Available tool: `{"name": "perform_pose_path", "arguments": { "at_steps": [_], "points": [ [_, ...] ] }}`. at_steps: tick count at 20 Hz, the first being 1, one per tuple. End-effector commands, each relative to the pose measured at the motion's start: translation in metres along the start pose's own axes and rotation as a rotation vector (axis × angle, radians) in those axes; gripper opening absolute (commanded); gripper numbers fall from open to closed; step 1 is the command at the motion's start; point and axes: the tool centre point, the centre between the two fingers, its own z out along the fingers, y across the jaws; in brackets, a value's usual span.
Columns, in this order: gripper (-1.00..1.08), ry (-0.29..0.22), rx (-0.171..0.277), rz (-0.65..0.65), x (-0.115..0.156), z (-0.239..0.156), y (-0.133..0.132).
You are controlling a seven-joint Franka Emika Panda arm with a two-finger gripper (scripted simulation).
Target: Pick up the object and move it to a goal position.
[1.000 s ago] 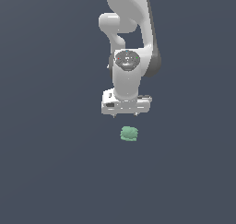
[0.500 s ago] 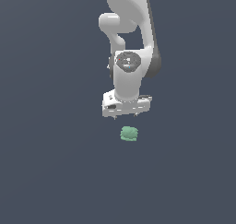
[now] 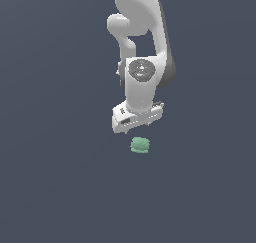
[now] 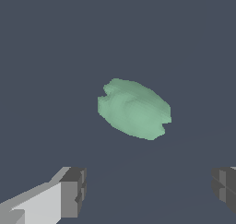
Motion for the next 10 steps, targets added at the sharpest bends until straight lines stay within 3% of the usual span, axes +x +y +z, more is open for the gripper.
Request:
{"name": "perform_pose_path", "arguments": {
  "at_steps": [1,10],
  "points": [
    [1.0,0.001,-0.003,-0.074,0.0027,0.0017,-0.0002],
    [1.0,0.003,-0.012,-0.338,0.0124,0.0075,-0.0012]
  ]
}}
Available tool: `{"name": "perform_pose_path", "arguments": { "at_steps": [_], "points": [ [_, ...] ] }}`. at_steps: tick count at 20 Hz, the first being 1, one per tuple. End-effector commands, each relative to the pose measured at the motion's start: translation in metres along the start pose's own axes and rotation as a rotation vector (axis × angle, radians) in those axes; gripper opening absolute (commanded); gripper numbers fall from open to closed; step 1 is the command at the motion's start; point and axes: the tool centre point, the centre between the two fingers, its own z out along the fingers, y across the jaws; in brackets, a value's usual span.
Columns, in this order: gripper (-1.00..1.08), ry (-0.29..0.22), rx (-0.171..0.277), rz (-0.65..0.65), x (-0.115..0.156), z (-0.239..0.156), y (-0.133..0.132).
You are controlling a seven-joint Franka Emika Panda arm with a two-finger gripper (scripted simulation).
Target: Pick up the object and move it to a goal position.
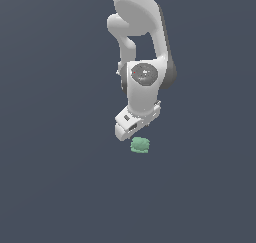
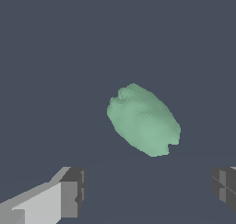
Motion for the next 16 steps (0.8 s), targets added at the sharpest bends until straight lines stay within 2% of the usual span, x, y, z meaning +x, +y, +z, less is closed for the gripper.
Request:
{"name": "perform_pose_path", "arguments": {
  "at_steps": [1,16],
  "points": [
    [1.0,0.001,-0.003,-0.075,0.003,0.002,0.001],
    [1.0,0.006,-0.019,-0.513,0.019,0.01,0.004]
  ]
}}
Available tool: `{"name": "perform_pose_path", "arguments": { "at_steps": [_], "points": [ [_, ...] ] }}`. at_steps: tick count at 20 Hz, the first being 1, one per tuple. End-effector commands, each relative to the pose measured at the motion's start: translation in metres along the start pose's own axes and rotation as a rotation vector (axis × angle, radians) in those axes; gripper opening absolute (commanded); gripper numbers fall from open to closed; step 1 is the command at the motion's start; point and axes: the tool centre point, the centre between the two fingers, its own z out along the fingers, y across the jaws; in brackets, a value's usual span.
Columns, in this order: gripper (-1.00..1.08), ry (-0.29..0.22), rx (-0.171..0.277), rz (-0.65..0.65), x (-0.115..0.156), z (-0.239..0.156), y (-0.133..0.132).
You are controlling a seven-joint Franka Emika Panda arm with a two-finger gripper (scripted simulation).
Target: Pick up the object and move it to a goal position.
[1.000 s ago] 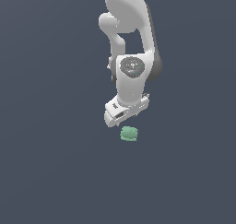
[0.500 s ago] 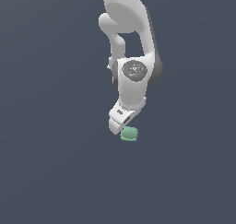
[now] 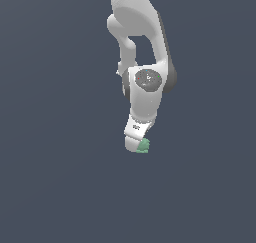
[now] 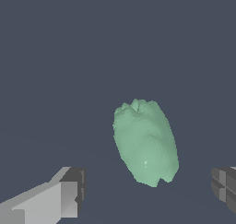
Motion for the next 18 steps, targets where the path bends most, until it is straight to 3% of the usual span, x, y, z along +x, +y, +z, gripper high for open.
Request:
{"name": "perform_pose_path", "arguments": {
  "at_steps": [1,9,18],
  "points": [
    [1.0,0.001,-0.003,-0.074,0.0022,0.0013,0.0017],
    [1.0,0.004,-0.011,-0.25,0.0074,0.0043,0.006],
    [1.0,0.005,-0.015,-0.336,0.0099,0.0056,0.0081]
  ]
}}
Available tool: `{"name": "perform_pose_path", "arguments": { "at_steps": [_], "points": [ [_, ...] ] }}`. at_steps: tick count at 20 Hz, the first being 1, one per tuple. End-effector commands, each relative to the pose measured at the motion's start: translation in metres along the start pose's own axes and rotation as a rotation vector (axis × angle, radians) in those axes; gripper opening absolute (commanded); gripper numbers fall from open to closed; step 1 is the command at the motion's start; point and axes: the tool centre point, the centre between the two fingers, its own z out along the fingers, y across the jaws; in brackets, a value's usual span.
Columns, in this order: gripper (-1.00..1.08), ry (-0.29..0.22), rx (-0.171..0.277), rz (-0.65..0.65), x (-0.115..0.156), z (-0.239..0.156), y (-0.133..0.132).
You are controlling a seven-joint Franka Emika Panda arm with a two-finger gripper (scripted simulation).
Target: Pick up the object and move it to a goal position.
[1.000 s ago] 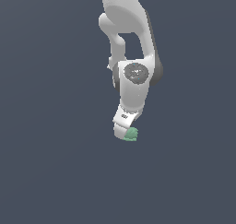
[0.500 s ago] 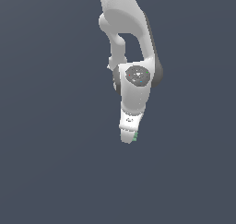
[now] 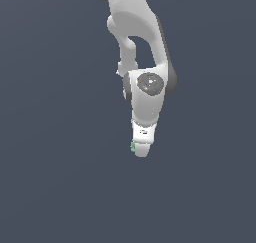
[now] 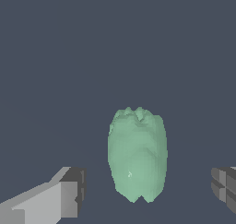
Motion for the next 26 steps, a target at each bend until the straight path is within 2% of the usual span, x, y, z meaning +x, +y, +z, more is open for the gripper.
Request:
{"name": "perform_pose_path", "arguments": {
  "at_steps": [1,6,15,20,21,26],
  "points": [
    [1.0,0.0,-0.001,-0.012,0.0,0.0,0.0],
    [1.0,0.0,0.0,-0.008,0.0,0.004,0.0],
    [1.0,0.0,0.0,-0.013,0.0,0.044,-0.001],
    [1.0,0.0,0.0,-0.013,0.0,0.05,0.0],
    [-1.0,0.0,0.0,-0.013,0.0,0.05,0.0],
    [-1.0,0.0,0.0,-0.013,0.0,0.05,0.0]
  ]
}}
